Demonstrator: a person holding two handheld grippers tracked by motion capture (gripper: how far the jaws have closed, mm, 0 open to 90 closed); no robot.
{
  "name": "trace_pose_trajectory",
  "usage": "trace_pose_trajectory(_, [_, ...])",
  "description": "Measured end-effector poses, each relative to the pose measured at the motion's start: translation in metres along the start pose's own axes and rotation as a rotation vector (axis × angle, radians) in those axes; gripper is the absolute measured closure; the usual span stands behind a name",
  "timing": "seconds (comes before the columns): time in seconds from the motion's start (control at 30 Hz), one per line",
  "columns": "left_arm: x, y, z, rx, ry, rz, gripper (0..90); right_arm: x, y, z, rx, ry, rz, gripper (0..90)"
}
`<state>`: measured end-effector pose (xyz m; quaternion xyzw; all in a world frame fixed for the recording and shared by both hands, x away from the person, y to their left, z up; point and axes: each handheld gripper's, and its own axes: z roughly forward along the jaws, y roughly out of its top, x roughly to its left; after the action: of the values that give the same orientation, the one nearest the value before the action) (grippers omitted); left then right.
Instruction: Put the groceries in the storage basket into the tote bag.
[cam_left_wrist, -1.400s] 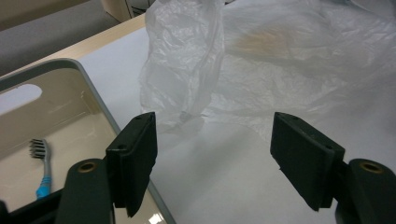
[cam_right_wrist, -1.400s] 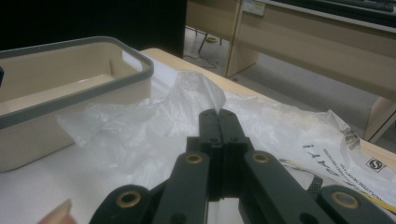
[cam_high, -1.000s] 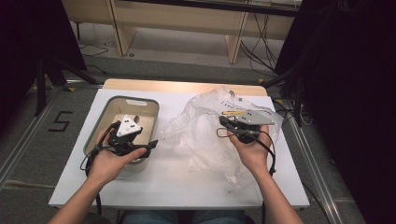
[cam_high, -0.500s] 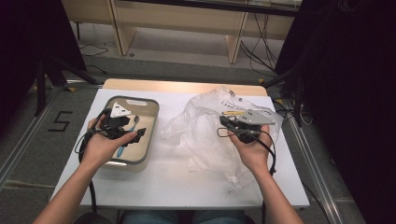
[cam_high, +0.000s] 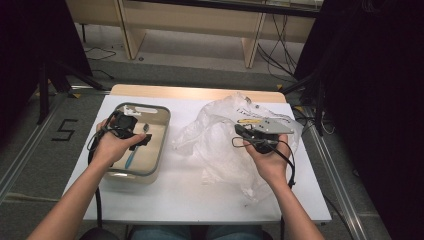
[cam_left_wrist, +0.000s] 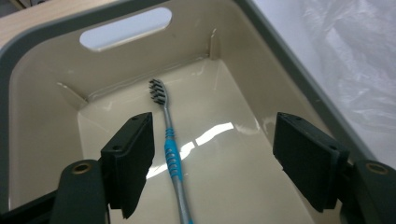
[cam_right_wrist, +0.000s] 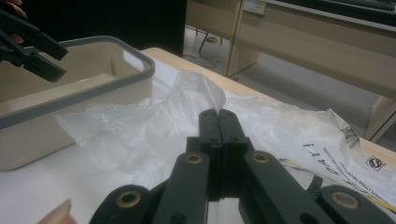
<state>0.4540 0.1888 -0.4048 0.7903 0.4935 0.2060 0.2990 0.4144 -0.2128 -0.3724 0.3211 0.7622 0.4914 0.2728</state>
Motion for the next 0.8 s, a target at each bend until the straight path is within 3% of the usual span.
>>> trace_pose_trajectory(0.3, [0.013,-0.001,0.016,0.059,0.014,-0.054,29.1,0.000,0.000,0.000,0.000,0.000,0.000,90.0])
trace_pose_trajectory(0.8, [0.025,-0.004,0.044,0.189,-0.002,-0.082,31.0,0.000,0.000,0.000,0.002,0.003,0.002,90.0])
